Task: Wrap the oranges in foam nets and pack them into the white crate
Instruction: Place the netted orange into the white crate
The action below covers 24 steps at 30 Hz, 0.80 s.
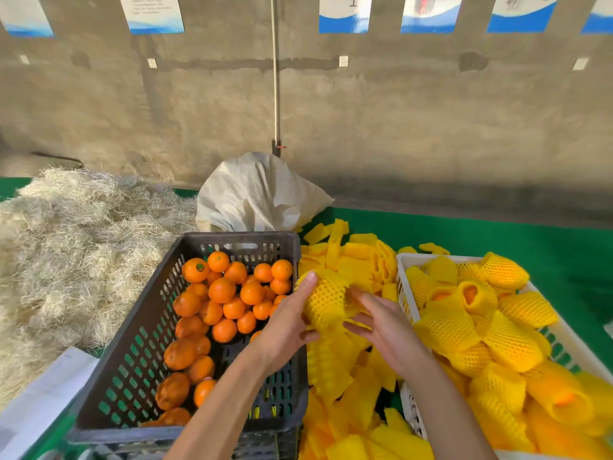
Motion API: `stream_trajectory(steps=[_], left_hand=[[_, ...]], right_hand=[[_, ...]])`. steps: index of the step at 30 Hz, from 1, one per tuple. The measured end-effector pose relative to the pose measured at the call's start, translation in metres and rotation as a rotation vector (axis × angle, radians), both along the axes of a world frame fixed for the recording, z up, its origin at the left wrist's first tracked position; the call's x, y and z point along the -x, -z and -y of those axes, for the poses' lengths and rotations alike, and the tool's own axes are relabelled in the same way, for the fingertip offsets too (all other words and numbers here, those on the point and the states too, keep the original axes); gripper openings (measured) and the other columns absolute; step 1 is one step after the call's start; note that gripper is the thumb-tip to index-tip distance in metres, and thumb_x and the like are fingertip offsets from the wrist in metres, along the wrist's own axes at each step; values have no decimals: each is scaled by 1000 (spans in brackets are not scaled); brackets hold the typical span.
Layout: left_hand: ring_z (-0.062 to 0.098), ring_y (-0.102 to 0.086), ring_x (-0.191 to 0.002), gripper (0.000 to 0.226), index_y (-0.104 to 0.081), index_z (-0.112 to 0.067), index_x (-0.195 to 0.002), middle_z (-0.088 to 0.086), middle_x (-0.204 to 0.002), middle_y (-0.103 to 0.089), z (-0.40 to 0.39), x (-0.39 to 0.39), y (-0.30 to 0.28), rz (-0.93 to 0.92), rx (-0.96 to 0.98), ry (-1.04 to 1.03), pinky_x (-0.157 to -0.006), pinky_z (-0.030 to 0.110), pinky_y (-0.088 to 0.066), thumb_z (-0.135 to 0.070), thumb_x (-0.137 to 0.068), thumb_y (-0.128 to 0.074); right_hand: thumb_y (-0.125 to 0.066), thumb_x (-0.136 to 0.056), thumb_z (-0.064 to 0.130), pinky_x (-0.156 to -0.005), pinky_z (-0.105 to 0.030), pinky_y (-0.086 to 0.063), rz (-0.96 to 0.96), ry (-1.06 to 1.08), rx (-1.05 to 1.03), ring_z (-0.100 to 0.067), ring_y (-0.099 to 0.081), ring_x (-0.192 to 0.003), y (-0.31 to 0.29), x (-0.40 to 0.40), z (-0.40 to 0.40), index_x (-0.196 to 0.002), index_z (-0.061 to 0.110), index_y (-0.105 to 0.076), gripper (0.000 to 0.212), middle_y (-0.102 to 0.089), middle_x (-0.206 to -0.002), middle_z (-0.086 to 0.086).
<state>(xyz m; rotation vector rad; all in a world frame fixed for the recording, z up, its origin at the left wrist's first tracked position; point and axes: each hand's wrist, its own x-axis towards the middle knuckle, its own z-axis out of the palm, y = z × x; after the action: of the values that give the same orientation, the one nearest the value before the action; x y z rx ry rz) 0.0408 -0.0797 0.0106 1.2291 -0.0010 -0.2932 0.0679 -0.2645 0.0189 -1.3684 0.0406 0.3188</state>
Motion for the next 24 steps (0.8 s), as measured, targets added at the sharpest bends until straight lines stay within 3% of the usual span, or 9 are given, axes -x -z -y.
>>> stream_trajectory(steps=[2,4,5,8,10,12,16,19,24], left_hand=[[19,-64,-128,72,-57,-42,-141,-9,-139,-67,8,-9,-2,-33,-6,-70,-110,56,-47,-81,-82,-61],[20,-65,-125,67,-62,-42,-135,-9,-133,-70,20,-13,-7,-52,-34,-94,-108,48,-49,-82,-80,-62],[18,-67,-120,57,-70,-43,-122,-9,-127,-73,27,-14,-10,-55,-63,-90,-98,40,-51,-82,-81,-62],[12,-70,-102,41,-80,-42,-89,-12,-102,-79,50,-18,-15,-19,-166,-73,-90,36,-54,-79,-82,-65],[15,-73,-103,52,-81,-30,-101,-9,-105,-79,71,-23,-15,10,-158,-46,-90,35,-57,-76,-79,-72],[22,-74,-108,63,-78,-16,-115,4,-116,-78,92,-27,-18,28,-138,-7,-89,34,-57,-70,-84,-72],[21,-69,-112,40,-78,-24,-111,-1,-115,-75,127,-35,-16,72,-121,44,-96,40,-59,-57,-97,-62],[13,-66,-120,47,-71,-23,-127,-2,-127,-72,152,-42,-16,91,-171,25,-98,38,-59,-55,-94,-65],[10,-69,-117,38,-68,-23,-131,-8,-126,-73,188,-55,-27,82,-171,96,-95,37,-61,-45,-100,-64]], right_hand=[[-63,-92,52,-91,-35,-59,262,156,124,-10,-69,-110,0,5,12,-103,31,-79,29,-74,-116,11],[-64,-90,61,-90,-25,-57,551,286,249,0,-60,-119,-2,10,26,-111,35,-73,35,-66,-127,21],[-68,-85,66,-91,-21,-54,626,270,291,3,-56,-123,-3,12,32,-121,40,-66,45,-59,-133,25],[-79,-71,69,-102,-21,-43,607,30,476,10,-37,-136,-5,14,42,-146,56,-32,90,-36,-150,34],[-82,-73,60,-108,-25,-41,618,-6,599,9,-33,-138,0,14,54,-147,57,-27,92,-33,-151,33],[-81,-72,59,-106,-28,-45,620,110,667,3,-41,-132,4,14,71,-144,51,-34,86,-40,-145,26],[-80,-74,59,-89,-26,-46,602,448,829,-6,-45,-123,11,13,112,-141,40,-40,80,-43,-136,14],[-81,-78,52,-83,-33,-50,608,657,983,-16,-49,-124,14,9,138,-141,33,-42,77,-43,-137,8],[-82,-81,41,-100,-53,-48,616,855,1136,-31,-46,-132,15,-17,172,-144,19,-42,78,-43,-146,-5]])
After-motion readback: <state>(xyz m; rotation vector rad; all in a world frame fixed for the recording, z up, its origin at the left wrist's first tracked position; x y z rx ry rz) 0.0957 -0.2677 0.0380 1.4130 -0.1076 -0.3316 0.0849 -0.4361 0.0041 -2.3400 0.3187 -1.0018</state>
